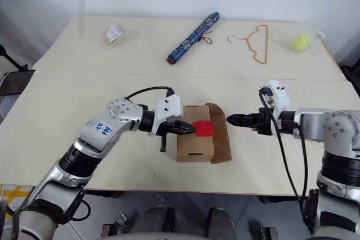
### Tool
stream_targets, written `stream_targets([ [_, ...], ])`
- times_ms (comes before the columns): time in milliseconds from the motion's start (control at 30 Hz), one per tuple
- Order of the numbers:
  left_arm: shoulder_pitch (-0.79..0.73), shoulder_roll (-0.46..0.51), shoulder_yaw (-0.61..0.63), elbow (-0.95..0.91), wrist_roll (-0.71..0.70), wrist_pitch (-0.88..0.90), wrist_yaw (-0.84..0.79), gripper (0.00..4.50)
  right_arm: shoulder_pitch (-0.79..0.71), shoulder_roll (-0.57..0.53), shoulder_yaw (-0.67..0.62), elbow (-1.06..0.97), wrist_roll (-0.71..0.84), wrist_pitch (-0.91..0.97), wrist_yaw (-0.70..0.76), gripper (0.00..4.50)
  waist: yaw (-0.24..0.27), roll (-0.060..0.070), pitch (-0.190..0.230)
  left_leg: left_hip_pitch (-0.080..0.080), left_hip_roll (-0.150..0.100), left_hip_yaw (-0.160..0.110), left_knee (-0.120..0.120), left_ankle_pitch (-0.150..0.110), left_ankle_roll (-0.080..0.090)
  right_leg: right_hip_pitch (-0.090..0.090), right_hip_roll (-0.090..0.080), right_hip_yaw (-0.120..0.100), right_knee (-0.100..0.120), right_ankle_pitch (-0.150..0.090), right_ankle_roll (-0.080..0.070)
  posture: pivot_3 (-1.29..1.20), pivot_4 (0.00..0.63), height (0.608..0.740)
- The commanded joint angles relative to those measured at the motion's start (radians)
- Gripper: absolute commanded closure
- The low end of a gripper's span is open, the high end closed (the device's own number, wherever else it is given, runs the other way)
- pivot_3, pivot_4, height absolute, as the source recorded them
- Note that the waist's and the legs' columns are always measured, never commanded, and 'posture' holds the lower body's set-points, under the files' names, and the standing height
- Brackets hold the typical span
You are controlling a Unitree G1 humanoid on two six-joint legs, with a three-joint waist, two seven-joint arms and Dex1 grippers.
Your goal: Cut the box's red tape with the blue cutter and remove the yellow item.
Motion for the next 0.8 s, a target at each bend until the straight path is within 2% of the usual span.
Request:
stream_targets([
  [33, 0.033, 0.002, -0.013, 0.0, 0.027, 0.02, 0.022, 4.5, 0.004, -0.005, -0.012, 0.034, 0.036, 0.005, -0.013, 0.04, 0.0, 0.0, 0.0, 0.0, 0.0, 0.0, 0.0, 0.0, 0.0, 0.0, 0.0, 0.0, 0.0, 0.0, 0.0, 0.0, 0.15, 0.74],
  [433, 0.127, 0.013, 0.032, -0.091, -0.003, 0.017, 0.038, 4.5, 0.065, -0.003, 0.068, 0.077, 0.061, 0.005, 0.01, 0.04, -0.002, 0.001, -0.001, 0.0, 0.001, 0.0, 0.0, 0.0, 0.0, 0.0, 0.001, 0.0, 0.0, 0.0, 0.0, 0.0, 0.15, 0.74],
  [800, 0.15, 0.043, 0.053, -0.12, -0.015, 0.031, 0.028, 4.5, 0.005, 0.05, 0.15, 0.153, 0.01, -0.011, 0.069, 0.04, -0.025, 0.002, -0.002, 0.001, 0.001, 0.001, 0.0, 0.0, -0.001, 0.0, 0.002, 0.0, 0.001, 0.0, 0.0, 0.0, 0.15, 0.74],
])
